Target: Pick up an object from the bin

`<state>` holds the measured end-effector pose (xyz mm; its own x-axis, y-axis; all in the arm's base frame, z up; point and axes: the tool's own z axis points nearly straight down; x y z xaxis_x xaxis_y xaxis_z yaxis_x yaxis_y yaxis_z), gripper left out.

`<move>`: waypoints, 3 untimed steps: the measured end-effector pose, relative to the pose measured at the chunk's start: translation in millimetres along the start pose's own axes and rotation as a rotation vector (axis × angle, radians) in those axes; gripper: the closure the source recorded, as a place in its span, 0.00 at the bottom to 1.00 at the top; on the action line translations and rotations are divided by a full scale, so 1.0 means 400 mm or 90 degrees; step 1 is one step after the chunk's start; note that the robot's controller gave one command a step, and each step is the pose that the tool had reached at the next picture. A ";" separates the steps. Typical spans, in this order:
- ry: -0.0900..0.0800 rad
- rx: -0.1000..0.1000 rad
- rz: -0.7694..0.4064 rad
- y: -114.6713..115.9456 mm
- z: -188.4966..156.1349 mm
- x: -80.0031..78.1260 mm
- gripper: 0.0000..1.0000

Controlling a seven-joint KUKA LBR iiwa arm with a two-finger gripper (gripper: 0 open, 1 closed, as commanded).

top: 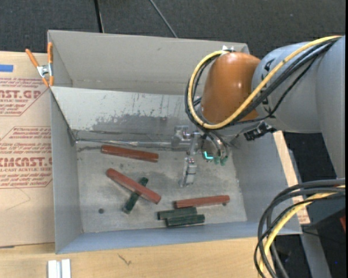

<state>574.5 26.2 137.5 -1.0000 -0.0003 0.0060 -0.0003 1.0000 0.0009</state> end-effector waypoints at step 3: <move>-0.001 0.000 -0.090 -0.158 0.112 0.140 0.00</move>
Offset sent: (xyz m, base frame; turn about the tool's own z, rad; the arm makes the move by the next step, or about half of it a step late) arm -0.0674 -0.0667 -0.0675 -0.1607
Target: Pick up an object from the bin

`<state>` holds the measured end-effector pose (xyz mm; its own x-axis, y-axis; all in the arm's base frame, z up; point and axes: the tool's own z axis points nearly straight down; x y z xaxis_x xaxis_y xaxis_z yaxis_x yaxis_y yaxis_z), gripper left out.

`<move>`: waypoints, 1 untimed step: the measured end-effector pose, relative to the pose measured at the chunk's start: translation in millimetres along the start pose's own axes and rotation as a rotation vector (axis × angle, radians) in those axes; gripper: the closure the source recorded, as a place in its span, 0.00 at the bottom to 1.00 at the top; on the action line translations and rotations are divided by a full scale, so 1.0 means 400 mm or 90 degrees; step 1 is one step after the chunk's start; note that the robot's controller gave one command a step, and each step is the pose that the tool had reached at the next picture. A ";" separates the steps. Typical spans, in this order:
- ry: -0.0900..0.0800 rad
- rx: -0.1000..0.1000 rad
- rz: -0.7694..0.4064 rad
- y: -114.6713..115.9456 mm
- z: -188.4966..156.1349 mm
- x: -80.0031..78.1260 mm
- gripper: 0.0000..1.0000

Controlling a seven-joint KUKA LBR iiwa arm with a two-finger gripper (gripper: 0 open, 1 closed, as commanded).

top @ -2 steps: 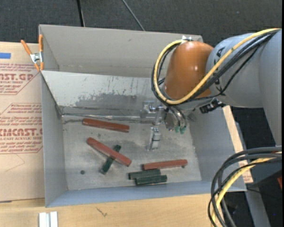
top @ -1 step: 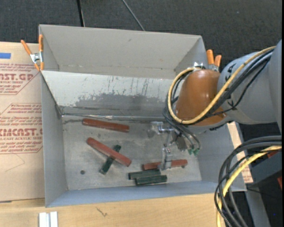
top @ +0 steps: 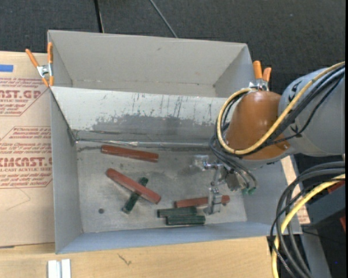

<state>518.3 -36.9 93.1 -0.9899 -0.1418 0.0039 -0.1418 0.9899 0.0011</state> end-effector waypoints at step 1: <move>-0.005 0.001 0.006 -0.008 -0.047 -0.007 0.00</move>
Offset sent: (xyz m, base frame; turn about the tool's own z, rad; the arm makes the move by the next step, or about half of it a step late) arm 0.0059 -0.0349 -0.0231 -0.0765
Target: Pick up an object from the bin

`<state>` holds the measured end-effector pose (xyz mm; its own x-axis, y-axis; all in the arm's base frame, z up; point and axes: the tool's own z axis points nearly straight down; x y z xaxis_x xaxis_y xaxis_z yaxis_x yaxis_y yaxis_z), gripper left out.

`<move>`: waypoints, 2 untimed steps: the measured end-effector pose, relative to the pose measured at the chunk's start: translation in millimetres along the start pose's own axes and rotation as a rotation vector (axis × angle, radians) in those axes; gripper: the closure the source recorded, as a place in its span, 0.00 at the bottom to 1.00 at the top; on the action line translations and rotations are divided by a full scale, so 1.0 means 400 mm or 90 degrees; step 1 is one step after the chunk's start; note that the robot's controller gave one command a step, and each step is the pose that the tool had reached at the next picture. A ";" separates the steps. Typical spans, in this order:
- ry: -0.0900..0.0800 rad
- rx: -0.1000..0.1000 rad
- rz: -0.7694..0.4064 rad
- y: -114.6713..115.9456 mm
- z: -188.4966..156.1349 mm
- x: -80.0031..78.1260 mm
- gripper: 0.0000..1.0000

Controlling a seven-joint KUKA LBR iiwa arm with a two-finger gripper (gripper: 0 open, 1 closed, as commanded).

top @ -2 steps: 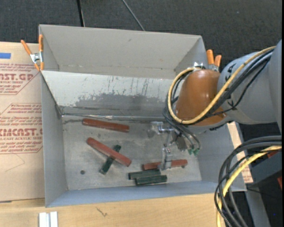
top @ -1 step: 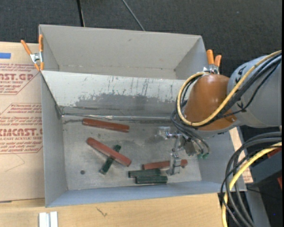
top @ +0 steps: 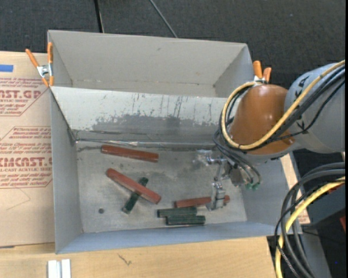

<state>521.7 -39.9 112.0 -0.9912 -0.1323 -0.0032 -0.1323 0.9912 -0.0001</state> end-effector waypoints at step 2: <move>0.002 -0.001 0.065 -0.083 0.106 0.006 1.00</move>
Offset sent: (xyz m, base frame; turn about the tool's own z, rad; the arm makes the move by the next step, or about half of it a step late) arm 0.0022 -0.0343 -0.0420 0.1015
